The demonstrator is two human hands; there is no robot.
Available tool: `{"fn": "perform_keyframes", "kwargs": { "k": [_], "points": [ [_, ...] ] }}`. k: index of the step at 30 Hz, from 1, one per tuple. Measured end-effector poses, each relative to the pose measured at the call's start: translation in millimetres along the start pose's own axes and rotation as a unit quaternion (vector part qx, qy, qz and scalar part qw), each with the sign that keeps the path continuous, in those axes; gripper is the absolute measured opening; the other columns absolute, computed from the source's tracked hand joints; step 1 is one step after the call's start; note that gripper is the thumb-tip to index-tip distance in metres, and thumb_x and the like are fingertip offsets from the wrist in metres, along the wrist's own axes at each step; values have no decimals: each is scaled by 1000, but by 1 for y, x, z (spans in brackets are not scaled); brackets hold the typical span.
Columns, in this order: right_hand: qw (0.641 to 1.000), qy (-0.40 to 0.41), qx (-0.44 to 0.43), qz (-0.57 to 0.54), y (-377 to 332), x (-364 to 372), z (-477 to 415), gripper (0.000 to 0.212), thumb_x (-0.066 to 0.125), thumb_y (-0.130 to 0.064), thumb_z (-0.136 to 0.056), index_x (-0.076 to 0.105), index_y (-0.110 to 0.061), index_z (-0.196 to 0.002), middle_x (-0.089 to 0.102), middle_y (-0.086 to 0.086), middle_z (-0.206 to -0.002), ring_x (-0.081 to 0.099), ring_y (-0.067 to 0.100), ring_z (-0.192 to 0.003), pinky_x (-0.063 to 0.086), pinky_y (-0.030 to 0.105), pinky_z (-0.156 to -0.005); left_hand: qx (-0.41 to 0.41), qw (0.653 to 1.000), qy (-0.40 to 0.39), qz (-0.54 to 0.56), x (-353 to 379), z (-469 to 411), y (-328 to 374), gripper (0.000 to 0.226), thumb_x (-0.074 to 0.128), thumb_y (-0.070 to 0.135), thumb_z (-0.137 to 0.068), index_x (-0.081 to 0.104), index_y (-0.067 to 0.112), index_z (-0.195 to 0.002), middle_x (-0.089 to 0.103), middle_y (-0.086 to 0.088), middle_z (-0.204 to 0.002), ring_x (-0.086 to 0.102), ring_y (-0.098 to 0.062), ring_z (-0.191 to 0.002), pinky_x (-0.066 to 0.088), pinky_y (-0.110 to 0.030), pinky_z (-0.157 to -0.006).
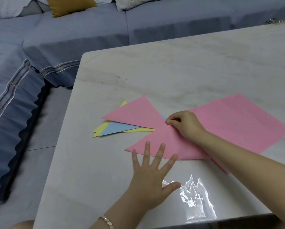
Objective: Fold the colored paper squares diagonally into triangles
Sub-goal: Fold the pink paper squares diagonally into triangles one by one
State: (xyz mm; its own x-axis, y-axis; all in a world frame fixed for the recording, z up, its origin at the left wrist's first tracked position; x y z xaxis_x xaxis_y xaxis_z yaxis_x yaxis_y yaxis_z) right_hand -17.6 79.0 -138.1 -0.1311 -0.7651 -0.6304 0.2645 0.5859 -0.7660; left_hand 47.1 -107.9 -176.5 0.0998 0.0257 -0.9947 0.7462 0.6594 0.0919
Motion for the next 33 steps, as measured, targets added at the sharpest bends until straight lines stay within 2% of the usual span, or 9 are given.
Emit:
{"fn": "perform_keyframes", "kwargs": {
  "k": [3,6,8,10,13,16,20,28,33],
  "points": [
    [997,33,-33,66,-6,-3,8,15,58,-10,-85,72,-10,-90,70,6,-96,61,21,-92,47,31,-81,-3,1000,4,-10,-1,0,0,64,13,71,-86,19,43,-142,30,-6,-150,16,-41,-135,9,-62,-99],
    [951,139,-209,182,-16,-6,40,25,50,-8,-82,69,-4,-99,64,13,-97,59,32,-89,48,36,-78,-2,1000,13,-3,0,0,0,65,15,72,-85,20,41,-142,31,-5,-150,18,-39,-136,12,-63,-99],
    [928,125,-276,218,-10,-1,71,29,46,-16,-81,69,-6,-96,65,11,-91,60,30,-82,45,33,-76,-11,1000,16,7,1,0,-1,73,16,73,-85,24,31,-144,32,-3,-150,19,-37,-137,13,-62,-100],
    [920,85,-282,257,7,8,96,27,47,-22,-83,70,-12,-91,65,4,-87,61,26,-81,39,34,-85,-22,1000,13,11,3,0,-2,80,16,73,-84,27,20,-143,32,-2,-150,19,-33,-138,14,-60,-100],
    [893,75,-274,350,26,20,120,27,48,-30,-84,69,-17,-94,66,-4,-91,60,17,-95,23,43,-107,-35,999,5,13,3,1,-3,83,15,73,-85,30,14,-141,32,-5,-150,20,-28,-138,16,-57,-100],
    [884,84,-270,371,30,28,127,35,44,-35,-86,68,-16,-103,67,-2,-100,50,16,-108,13,48,-110,-39,999,-1,10,2,2,-3,82,15,72,-85,29,14,-141,32,-6,-150,19,-27,-138,16,-57,-100],
    [882,98,-288,360,33,28,129,32,46,-33,-87,68,-15,-101,67,-1,-101,51,17,-108,22,45,-109,-44,999,-5,8,0,1,-3,80,14,72,-85,27,17,-142,33,-6,-149,19,-27,-138,15,-57,-100],
    [893,143,-259,339,62,-10,153,26,51,-27,-85,70,-11,-92,66,1,-94,50,19,-109,32,42,-103,-23,999,4,-22,-3,1,0,62,12,70,-87,20,44,-142,28,-11,-151,12,-36,-137,12,-58,-100],
    [897,175,-232,333,71,-34,166,29,50,-27,-83,73,-9,-83,68,6,-90,50,23,-105,32,39,-100,-27,998,-3,-53,-6,0,4,61,13,70,-87,28,43,-140,37,-13,-146,28,-45,-133,17,-55,-98]
  ]
}}
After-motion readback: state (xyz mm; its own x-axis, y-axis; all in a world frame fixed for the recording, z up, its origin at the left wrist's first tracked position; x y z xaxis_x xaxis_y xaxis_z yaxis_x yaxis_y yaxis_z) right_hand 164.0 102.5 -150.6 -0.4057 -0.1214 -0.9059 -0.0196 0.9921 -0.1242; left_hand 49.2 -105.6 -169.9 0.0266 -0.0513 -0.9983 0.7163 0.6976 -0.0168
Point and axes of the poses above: each hand's wrist, its own z-axis away from the middle knuckle, its own x-axis out of the palm, y = z × x, the point moved 2 cm from there along -z, towards the middle knuckle
